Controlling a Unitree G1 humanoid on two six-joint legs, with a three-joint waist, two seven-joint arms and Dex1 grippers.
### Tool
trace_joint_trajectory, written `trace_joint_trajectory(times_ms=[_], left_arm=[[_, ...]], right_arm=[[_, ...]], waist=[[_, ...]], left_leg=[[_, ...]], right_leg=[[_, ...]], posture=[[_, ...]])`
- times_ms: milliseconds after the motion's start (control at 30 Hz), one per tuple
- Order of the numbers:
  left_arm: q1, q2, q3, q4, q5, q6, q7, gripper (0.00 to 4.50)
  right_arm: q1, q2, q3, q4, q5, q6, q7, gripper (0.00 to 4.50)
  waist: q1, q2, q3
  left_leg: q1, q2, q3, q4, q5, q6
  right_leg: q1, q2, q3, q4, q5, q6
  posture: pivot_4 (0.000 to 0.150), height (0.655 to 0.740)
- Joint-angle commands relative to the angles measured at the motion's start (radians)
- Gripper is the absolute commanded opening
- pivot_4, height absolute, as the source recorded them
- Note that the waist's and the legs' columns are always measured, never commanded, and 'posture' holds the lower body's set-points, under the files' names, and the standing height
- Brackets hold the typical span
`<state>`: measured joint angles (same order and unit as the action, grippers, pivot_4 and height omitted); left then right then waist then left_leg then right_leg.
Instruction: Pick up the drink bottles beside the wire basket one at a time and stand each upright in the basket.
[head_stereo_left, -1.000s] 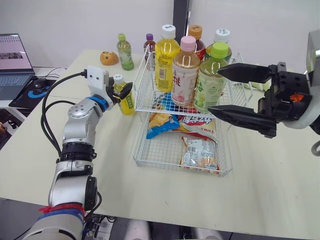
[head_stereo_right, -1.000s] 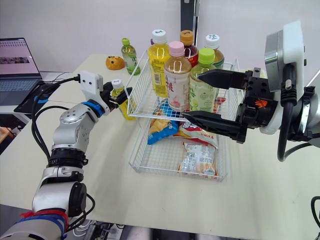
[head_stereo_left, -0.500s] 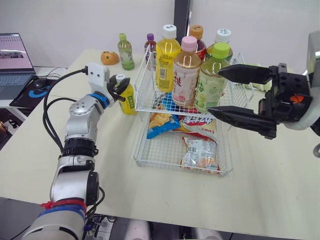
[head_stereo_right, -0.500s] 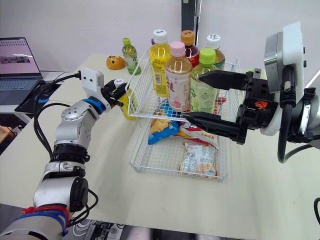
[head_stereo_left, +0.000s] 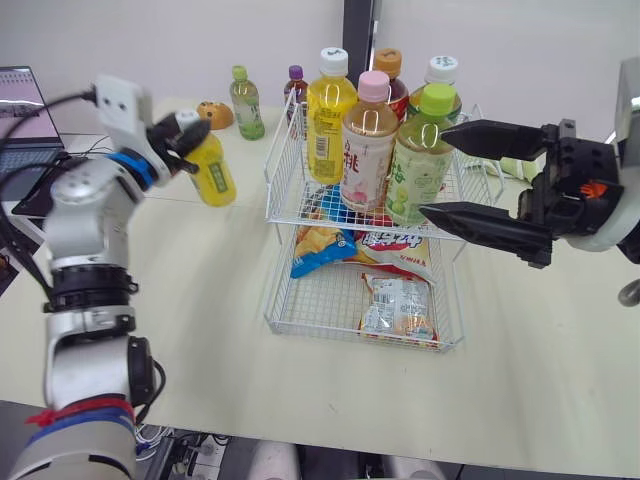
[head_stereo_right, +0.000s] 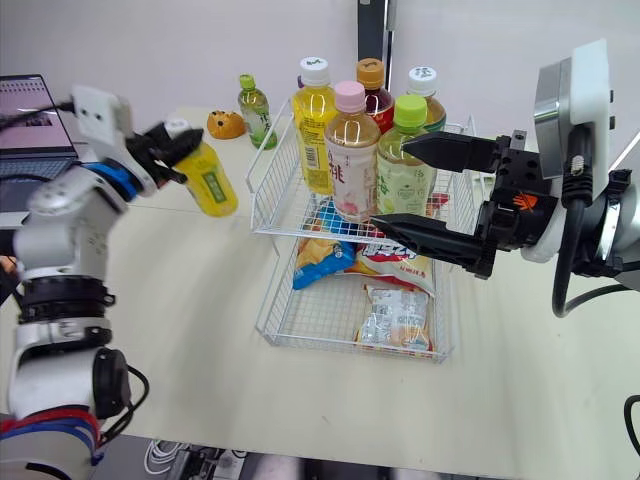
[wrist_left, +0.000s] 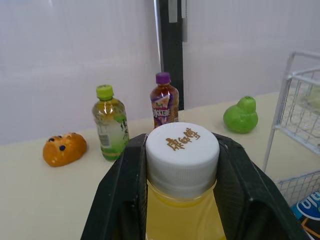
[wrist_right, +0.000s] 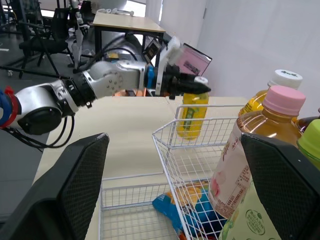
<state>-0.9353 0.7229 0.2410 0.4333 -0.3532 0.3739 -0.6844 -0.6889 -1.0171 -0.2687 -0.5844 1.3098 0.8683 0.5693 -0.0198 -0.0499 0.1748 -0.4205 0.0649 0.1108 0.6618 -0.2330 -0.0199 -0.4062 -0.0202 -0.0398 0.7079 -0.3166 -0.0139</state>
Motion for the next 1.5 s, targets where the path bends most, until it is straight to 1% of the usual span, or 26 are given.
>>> trace_joint_trajectory(times_ms=[33,267,600,800,900,1067,1133,1300,1400,1500], left_arm=[[-0.111,0.076,0.028,-0.090,-0.052,0.052,-0.067,1.36],[-0.262,0.143,0.014,-0.069,-0.074,0.133,-0.146,1.36],[-0.531,0.207,0.017,-0.027,-0.172,0.321,-0.303,1.36],[-0.637,0.162,0.028,-0.014,-0.254,0.416,-0.338,1.36],[-0.617,0.143,0.009,-0.048,-0.285,0.457,-0.382,1.36],[-0.546,0.088,-0.010,-0.109,-0.314,0.488,-0.400,1.36],[-0.527,0.058,-0.005,-0.124,-0.327,0.500,-0.386,1.36],[-0.439,0.006,-0.039,-0.200,-0.326,0.494,-0.391,1.36],[-0.383,-0.022,-0.072,-0.216,-0.287,0.449,-0.383,1.36],[-0.356,-0.035,-0.081,-0.225,-0.284,0.439,-0.376,1.36]], right_arm=[[-0.026,0.002,-0.006,0.009,-0.032,-0.029,0.023,4.50],[-0.036,0.021,0.011,0.022,-0.075,-0.038,0.051,4.50],[-0.041,0.033,0.014,0.038,-0.119,-0.033,0.061,4.50],[-0.050,0.030,0.008,0.047,-0.142,-0.024,0.054,4.50],[-0.039,0.030,-0.007,0.033,-0.147,-0.022,0.038,4.50],[-0.023,0.025,-0.036,0.011,-0.132,-0.017,0.012,4.50],[-0.017,0.021,-0.044,0.003,-0.127,-0.013,0.005,4.50],[-0.009,0.012,-0.060,-0.011,-0.110,-0.005,-0.009,4.50],[-0.007,0.005,-0.065,-0.018,-0.095,-0.001,-0.023,4.50],[-0.004,0.000,-0.069,-0.026,-0.080,0.001,-0.037,4.50]], waist=[[0.000,0.000,0.000],[0.000,0.000,0.000],[-0.006,0.001,0.001],[-0.006,0.001,0.001],[-0.006,0.001,0.001],[-0.006,0.001,0.001],[-0.006,0.001,0.001],[-0.009,0.001,0.001],[-0.008,0.001,0.001],[-0.008,0.001,0.001]], left_leg=[[0.000,0.000,0.000,0.000,0.000,0.000],[0.000,0.000,0.000,0.000,0.000,0.000],[-0.001,0.000,0.000,0.000,0.000,0.000],[-0.001,0.000,0.000,0.001,0.000,0.000],[-0.001,0.000,0.000,0.001,0.000,0.000],[-0.001,0.000,0.000,0.001,0.000,0.000],[0.000,0.000,0.000,0.001,0.000,0.000],[0.000,0.000,0.001,0.001,0.000,0.000],[0.000,0.000,0.001,0.001,0.000,0.000],[0.000,0.000,0.001,0.002,0.000,0.000]], right_leg=[[0.000,0.000,0.000,0.000,0.000,0.000],[0.000,0.000,0.000,-0.001,0.000,0.000],[-0.001,0.000,0.000,-0.001,0.000,0.000],[-0.001,0.000,0.000,0.001,0.000,0.000],[-0.001,0.000,0.000,0.001,0.000,0.000],[-0.001,0.000,0.001,0.002,0.000,0.000],[-0.001,0.000,0.001,0.003,0.000,0.000],[-0.002,0.000,0.002,0.003,0.000,0.000],[-0.002,0.000,0.002,0.003,0.000,0.000],[-0.002,0.000,0.002,0.004,0.000,0.000]], posture=[[0.150,0.7400],[0.150,0.7400],[0.150,0.7400],[0.150,0.7400],[0.150,0.7400],[0.150,0.7400],[0.150,0.7400],[0.150,0.7400],[0.150,0.7400],[0.150,0.7400]])
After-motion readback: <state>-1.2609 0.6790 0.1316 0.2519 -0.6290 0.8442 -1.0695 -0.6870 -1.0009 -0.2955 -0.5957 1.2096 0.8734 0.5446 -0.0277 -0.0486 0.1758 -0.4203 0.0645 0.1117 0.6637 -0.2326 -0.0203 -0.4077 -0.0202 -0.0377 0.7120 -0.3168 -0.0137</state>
